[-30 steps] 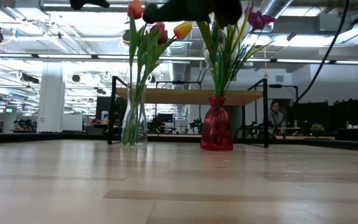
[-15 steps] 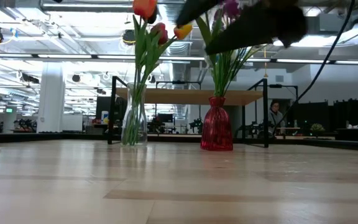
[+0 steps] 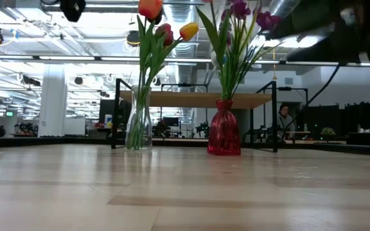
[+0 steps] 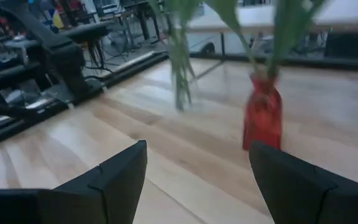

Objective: Pick and place flowers into a vace then onto a shelf
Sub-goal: Put the red vase with flowers on the shelf

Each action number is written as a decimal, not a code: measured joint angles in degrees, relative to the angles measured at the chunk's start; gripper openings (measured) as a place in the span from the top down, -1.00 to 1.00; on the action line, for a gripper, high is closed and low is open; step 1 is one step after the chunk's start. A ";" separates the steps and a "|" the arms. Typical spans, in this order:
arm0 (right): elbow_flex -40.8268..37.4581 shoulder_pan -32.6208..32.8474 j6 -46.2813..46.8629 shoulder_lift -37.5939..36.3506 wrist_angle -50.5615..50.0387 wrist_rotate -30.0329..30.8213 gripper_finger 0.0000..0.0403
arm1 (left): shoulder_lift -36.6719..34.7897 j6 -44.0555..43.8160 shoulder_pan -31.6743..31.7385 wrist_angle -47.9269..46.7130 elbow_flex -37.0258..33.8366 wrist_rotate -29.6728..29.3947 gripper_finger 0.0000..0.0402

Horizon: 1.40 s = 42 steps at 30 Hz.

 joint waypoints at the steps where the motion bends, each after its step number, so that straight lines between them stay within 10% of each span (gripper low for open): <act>1: -2.40 -0.04 0.72 0.02 2.38 0.01 -0.37 | -0.28 0.00 -0.74 2.61 -1.87 -0.03 0.23; 16: -20.58 -3.62 -11.77 0.13 32.49 4.43 -0.37 | -12.65 0.44 -13.78 33.15 -25.29 -3.49 0.23; 33: -20.57 -14.38 -41.49 0.15 49.51 -0.54 -0.37 | -16.98 1.57 -15.90 33.93 -28.01 -3.14 0.23; 42: -23.09 -10.54 -38.54 0.17 49.28 4.37 -0.37 | -16.96 -0.06 -15.90 32.00 -28.01 -3.48 0.23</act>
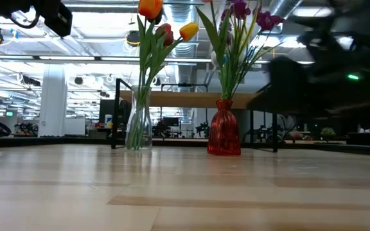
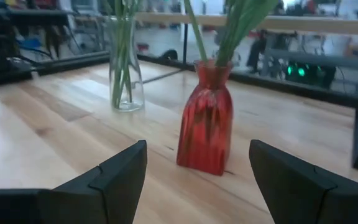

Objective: Pick and place flowers into a vace then onto a shelf
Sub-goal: Put the red vase with flowers on the shelf

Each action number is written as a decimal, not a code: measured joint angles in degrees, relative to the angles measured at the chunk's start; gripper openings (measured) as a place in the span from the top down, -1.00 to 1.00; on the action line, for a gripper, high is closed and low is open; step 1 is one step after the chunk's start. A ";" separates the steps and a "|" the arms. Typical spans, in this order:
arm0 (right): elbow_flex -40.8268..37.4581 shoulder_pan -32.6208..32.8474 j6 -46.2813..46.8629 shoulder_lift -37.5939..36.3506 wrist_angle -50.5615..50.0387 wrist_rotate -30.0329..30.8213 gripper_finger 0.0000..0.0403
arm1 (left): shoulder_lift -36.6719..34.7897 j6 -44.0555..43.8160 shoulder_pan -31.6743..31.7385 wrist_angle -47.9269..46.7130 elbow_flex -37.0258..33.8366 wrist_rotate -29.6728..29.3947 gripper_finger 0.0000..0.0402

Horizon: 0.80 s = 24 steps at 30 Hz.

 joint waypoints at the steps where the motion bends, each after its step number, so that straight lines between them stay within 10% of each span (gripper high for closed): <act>1: -1.12 1.13 1.17 0.00 0.00 1.32 -0.37 | 0.00 0.00 0.02 0.00 0.00 -0.02 0.23; 15: -13.11 17.99 18.51 0.04 3.52 7.75 -0.37 | 0.00 0.05 0.02 -0.04 0.00 -1.97 0.23; 24: 0.61 14.36 -11.03 0.02 6.25 -3.53 -0.37 | 0.03 -2.35 0.02 -0.67 -0.67 -2.34 0.23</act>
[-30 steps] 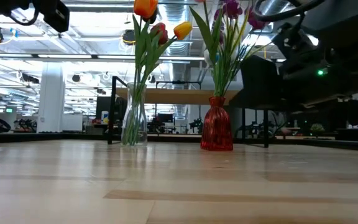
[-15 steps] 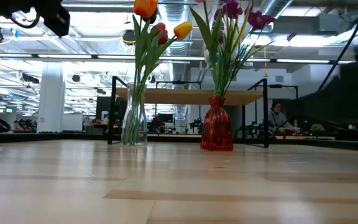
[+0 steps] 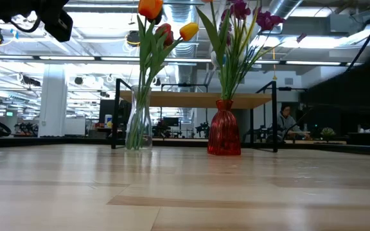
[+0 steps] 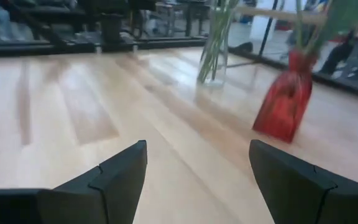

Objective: Pick and place flowers into a vace then onto a shelf
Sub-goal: Put the red vase with flowers on the shelf

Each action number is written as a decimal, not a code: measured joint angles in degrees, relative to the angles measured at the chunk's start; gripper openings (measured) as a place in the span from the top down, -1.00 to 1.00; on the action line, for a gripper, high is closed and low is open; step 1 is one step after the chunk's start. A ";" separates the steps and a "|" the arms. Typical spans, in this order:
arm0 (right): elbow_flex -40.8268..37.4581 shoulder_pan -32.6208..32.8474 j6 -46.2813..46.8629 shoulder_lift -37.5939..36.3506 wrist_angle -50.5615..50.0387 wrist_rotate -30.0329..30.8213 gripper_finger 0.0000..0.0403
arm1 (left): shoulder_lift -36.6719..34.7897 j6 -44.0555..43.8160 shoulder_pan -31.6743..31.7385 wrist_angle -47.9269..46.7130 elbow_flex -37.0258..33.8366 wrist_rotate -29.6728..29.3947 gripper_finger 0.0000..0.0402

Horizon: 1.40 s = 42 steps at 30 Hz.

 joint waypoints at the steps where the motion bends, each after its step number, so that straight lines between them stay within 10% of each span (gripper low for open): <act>1: 1.37 -1.32 -2.69 0.00 0.06 -0.17 -0.37 | 0.02 -0.16 0.00 0.13 -0.12 -0.02 0.23; 18: 4.76 -16.39 -26.02 0.00 9.02 -15.34 -0.37 | -0.01 -0.30 0.00 0.22 -0.23 0.00 0.23; 24: 3.13 -14.63 -46.90 -2.33 20.52 -48.03 -0.37 | -0.01 -0.74 0.00 -0.21 -0.25 -0.03 0.23; 28: 1.99 -14.72 -48.32 -11.62 18.73 -59.26 -0.37 | -0.01 -1.01 -0.35 -0.36 -0.27 -0.65 0.23; 35: -17.90 -8.97 -57.78 -25.41 50.66 -53.37 -0.37 | -0.01 -0.94 -1.91 -0.12 -0.29 -0.78 0.23; 42: -28.85 -12.16 -55.13 -14.15 81.36 -41.58 -0.37 | -0.01 -0.30 -2.75 0.42 -0.29 -2.50 0.23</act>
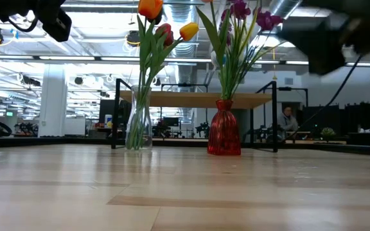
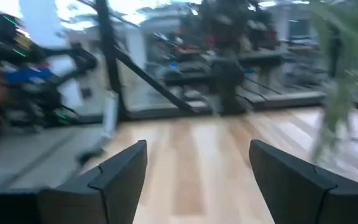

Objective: Pick and place flowers into a vace then onto a shelf
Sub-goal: Put the red vase with flowers on the shelf

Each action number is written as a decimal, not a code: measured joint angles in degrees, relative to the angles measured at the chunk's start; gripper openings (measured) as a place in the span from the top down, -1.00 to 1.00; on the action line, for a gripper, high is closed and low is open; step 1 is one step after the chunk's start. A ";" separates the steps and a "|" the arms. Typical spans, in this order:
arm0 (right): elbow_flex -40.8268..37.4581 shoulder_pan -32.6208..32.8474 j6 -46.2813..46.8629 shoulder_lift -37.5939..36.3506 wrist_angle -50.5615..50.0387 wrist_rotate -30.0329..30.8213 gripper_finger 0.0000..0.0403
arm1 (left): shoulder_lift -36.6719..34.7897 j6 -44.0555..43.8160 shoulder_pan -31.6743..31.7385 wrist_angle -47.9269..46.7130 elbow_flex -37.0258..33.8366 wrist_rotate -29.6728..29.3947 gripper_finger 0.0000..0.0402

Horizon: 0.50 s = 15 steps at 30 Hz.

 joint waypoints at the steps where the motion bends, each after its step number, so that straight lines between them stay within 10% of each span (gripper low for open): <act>1: 0.04 -0.83 0.05 2.38 1.15 0.35 -0.37 | -0.02 0.02 0.00 0.01 0.00 -0.41 0.23; 15: 9.92 -7.92 3.41 20.51 6.03 0.34 -0.37 | 0.00 0.16 0.00 -0.82 0.01 -0.93 0.23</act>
